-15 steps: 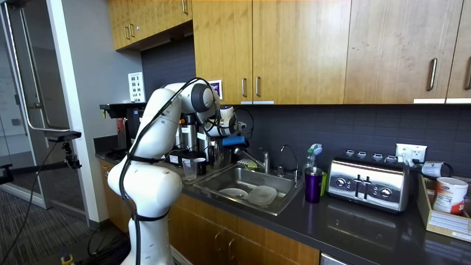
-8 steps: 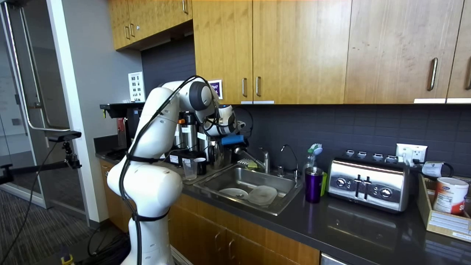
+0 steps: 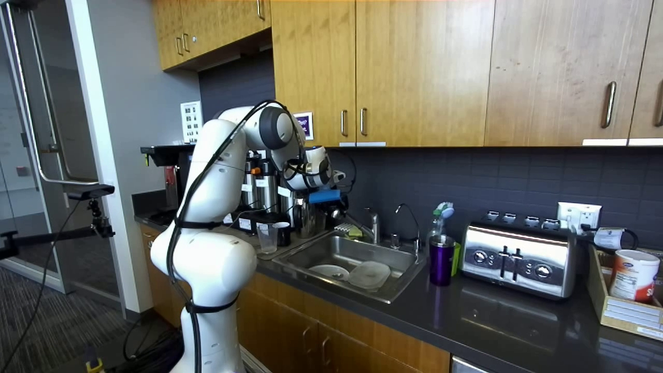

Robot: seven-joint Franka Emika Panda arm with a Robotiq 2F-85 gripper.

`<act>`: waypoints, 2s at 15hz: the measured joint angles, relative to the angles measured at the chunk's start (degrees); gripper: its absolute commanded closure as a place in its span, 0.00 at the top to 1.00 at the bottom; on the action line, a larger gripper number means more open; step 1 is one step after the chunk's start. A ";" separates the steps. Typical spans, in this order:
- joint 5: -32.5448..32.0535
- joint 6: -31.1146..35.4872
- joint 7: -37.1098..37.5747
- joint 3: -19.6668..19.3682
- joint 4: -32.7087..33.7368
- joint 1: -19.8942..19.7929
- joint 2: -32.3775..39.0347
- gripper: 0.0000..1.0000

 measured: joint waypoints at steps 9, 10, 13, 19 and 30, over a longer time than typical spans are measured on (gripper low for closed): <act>-10.26 -1.43 5.67 -5.05 -7.52 -1.33 -5.46 0.43; -12.24 -1.43 6.82 -5.94 -7.69 -1.82 -5.58 0.43; -17.14 -1.39 9.60 -8.36 -7.23 -3.74 -5.67 0.93; -17.98 -2.14 11.77 -8.13 -7.16 -5.05 -6.51 1.00; -13.49 -7.55 14.63 -4.02 -10.46 -4.76 -10.34 1.00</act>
